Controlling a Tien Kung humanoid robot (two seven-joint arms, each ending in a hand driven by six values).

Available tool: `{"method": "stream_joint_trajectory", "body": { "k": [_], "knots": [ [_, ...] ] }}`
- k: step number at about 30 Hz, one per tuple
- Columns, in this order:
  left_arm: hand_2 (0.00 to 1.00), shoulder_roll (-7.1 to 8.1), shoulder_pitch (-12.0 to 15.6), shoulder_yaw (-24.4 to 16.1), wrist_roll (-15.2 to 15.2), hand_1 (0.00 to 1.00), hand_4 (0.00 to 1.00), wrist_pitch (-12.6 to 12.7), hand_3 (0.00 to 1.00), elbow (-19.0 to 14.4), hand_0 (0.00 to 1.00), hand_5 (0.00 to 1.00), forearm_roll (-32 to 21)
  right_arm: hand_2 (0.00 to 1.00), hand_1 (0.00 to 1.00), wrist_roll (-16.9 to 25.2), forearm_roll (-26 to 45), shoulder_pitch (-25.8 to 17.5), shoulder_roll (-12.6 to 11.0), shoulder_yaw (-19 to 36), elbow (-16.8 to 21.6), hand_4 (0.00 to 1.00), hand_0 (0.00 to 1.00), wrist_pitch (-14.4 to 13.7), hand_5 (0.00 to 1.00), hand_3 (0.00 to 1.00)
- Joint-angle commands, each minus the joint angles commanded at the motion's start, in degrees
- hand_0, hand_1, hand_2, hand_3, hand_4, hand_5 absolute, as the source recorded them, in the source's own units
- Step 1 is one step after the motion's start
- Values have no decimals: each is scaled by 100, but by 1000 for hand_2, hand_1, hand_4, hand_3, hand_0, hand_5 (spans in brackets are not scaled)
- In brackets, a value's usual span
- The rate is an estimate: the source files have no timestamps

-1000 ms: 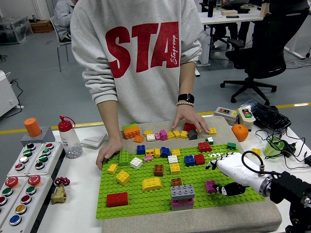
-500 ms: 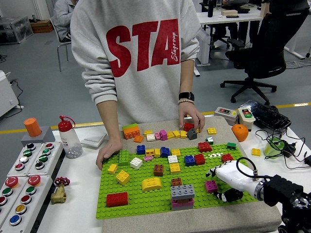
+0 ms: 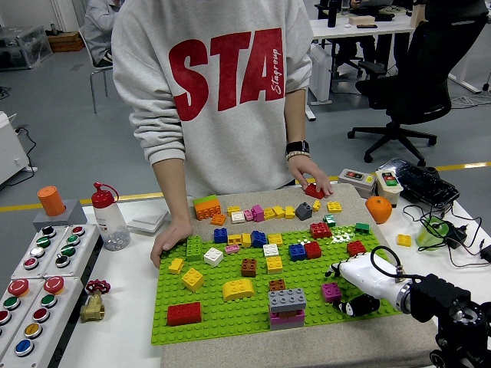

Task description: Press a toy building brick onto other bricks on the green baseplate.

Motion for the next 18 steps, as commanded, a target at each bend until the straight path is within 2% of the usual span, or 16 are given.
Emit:
{"method": "stream_joint_trajectory", "body": {
  "k": [1,2,7,8,18],
  "knots": [
    [612,0,-1,0,-1,597,296,-1,411,0,633,945,2,672,705,2,1,1,3,0,-12,700,753,-13,341,750],
    [611,-1,-2,-2,-1,597,296,0,411,0,633,946,2,621,663,7,3,1,3,-2,-19,694,729,-34,338,702],
    [611,-2,-4,-7,-3,597,296,0,411,1,633,946,8,621,663,21,7,1,-5,-14,-24,694,729,-107,338,702],
    [612,-2,-5,-9,-2,597,296,0,410,1,633,946,11,576,616,24,13,4,-6,-20,-22,679,706,-119,327,637],
    [612,-2,-11,-16,2,597,296,-3,411,1,633,946,26,559,594,30,47,44,-30,-53,12,652,693,-156,319,612]
  ]
}}
